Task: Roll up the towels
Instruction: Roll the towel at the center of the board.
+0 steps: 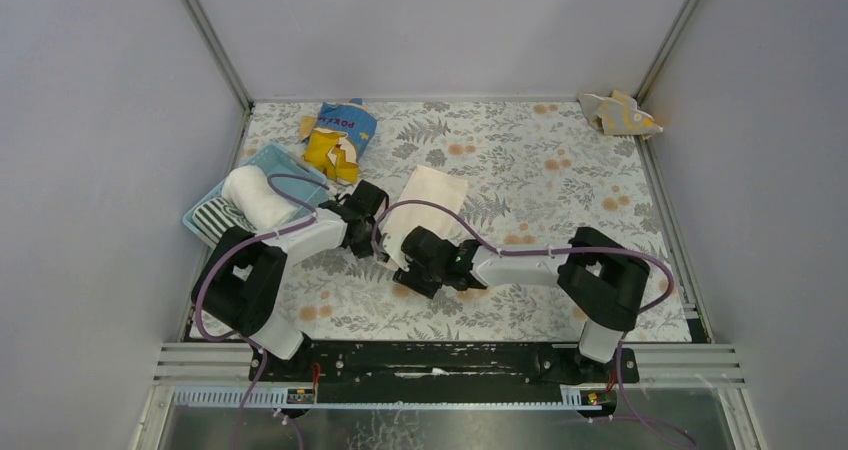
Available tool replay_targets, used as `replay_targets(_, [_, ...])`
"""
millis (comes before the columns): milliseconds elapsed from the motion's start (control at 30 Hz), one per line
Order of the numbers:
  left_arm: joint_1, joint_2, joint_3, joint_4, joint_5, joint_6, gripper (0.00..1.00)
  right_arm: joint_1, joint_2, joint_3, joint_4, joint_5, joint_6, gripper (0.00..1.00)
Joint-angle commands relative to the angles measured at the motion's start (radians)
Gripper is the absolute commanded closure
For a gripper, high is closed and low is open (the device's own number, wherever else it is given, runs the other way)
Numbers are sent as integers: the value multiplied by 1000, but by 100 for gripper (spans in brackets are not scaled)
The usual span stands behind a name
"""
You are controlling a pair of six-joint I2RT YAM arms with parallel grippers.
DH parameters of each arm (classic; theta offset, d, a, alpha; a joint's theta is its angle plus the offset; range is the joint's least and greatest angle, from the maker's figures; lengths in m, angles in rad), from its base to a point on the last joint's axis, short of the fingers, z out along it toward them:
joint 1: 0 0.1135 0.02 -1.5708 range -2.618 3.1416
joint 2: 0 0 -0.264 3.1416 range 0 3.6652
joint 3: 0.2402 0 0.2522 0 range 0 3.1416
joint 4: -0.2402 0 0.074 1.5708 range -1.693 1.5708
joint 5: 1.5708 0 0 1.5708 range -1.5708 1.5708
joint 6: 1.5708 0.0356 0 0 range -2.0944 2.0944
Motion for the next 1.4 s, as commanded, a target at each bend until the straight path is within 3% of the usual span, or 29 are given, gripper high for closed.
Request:
replay_targets(0, [10, 36, -35, -3, -19, 20, 79, 11, -149, -38, -49, 53, 15, 41])
replay_targets(133, [10, 33, -32, -3, -13, 21, 79, 12, -180, -7, -107, 49, 25, 40])
replay_targets(400, [11, 30, -36, -3, -8, 24, 79, 9, -82, 53, -22, -4, -2, 40])
replay_targets(567, [10, 32, -38, 0, -5, 20, 79, 9, -4, 42, 52, -1, 1, 41])
replay_targets(900, [20, 39, -36, -4, -18, 20, 83, 9, 43, -28, -16, 30, 57, 47])
replay_targets(1233, [40, 54, -16, -27, -22, 19, 89, 10, 79, -45, -116, 45, 125, 59])
replay_targets(1367, [52, 46, -15, -33, -19, 23, 93, 10, 79, -59, -95, 67, 141, 74])
